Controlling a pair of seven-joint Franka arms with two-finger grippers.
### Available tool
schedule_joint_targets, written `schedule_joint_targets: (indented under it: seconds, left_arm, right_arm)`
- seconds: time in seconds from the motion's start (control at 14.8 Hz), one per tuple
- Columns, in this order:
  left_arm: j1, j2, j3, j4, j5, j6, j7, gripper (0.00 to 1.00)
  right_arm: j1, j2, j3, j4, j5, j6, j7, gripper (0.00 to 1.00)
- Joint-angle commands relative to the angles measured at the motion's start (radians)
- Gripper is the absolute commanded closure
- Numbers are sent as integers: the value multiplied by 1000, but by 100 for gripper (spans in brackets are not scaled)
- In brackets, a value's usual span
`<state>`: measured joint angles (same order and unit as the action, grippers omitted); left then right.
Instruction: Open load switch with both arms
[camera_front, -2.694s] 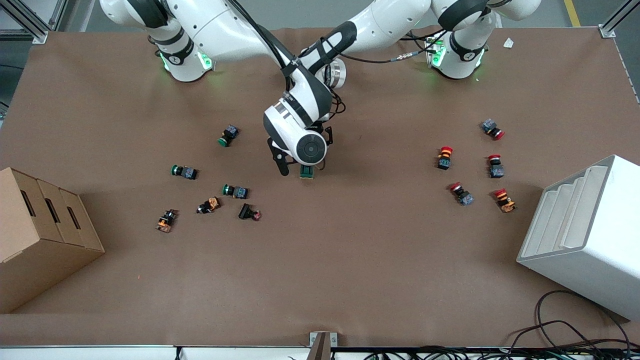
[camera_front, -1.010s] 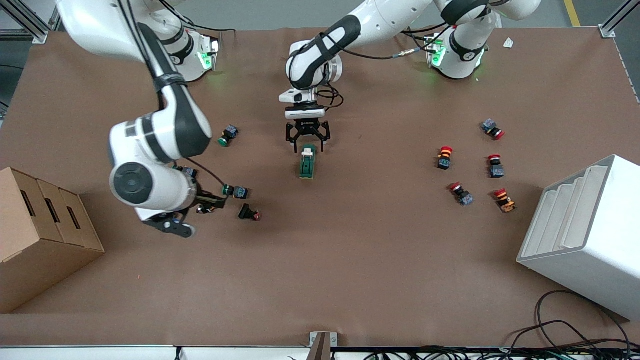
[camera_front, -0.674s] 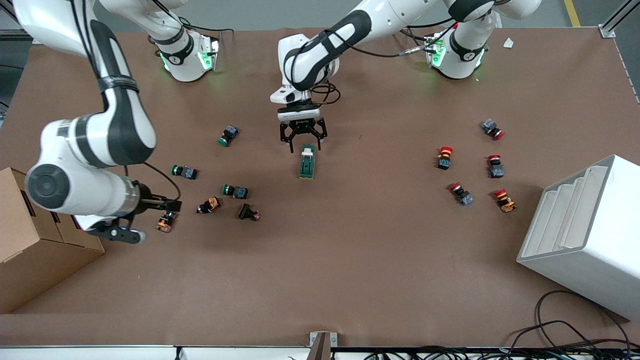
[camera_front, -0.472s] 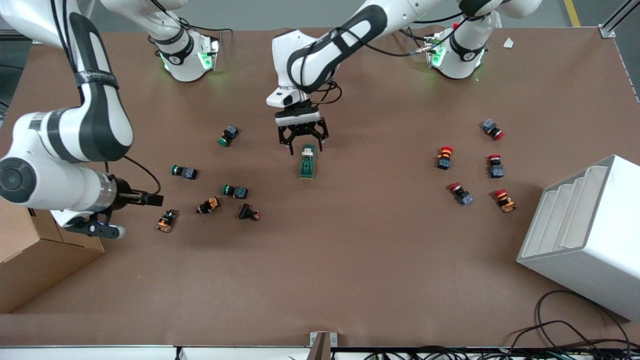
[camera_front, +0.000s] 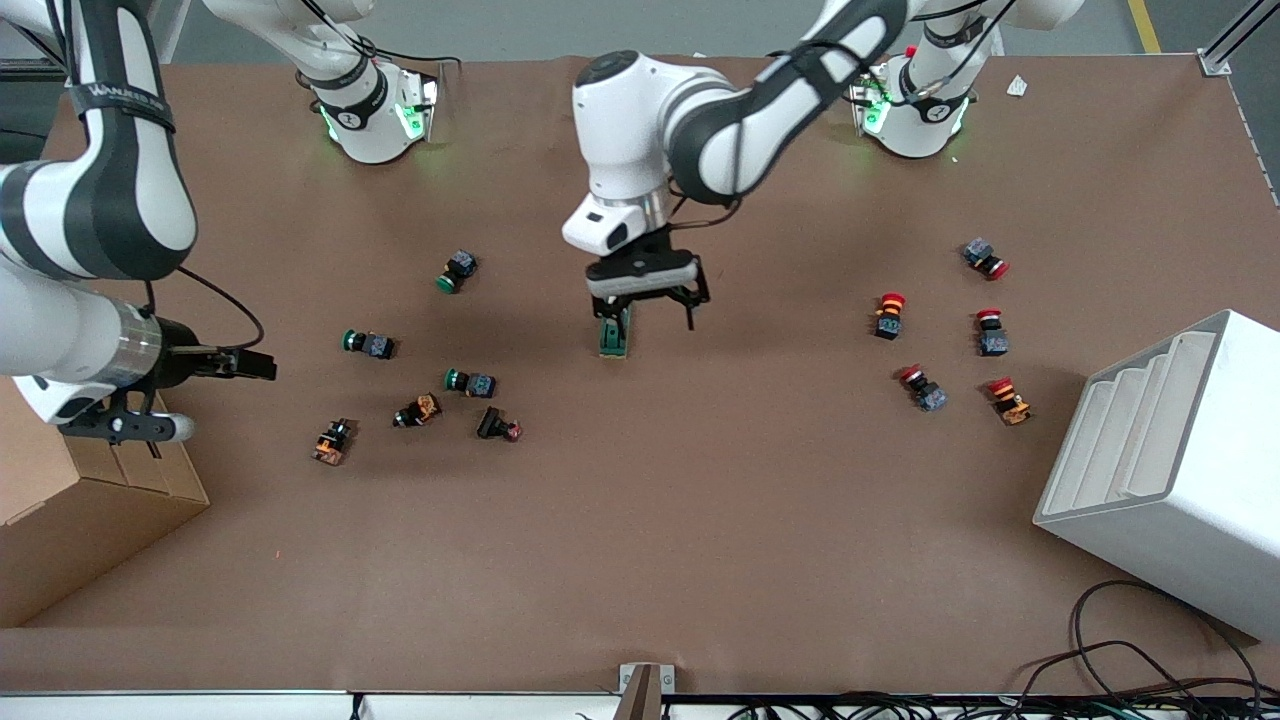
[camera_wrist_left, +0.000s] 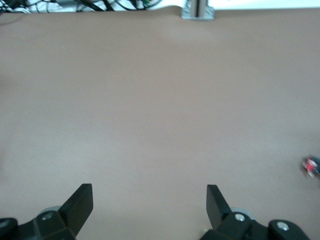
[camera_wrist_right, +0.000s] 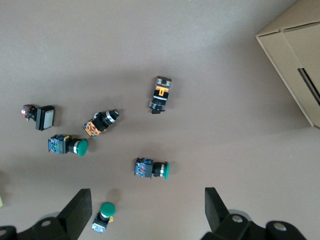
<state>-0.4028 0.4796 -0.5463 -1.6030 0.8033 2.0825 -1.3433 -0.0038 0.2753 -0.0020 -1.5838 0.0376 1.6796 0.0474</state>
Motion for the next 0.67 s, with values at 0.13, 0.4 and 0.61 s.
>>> schedule_joint_targets:
  seconds: [0.13,0.4,0.61]
  left_arm:
    - [159,-45,-9,64,-131,-36,212,0]
    - [196,-146,105,101,-365,-111,465,0]
    - [249,-238,170,92,-516,-191,686,0]
  right_arm:
    - [-53,-16,20,86,-30,-99,-27,0]
    - [-47,13,20,159,-56,-141,-20,0]
    - [-44,13,23,159,-41,-141,-20,0]
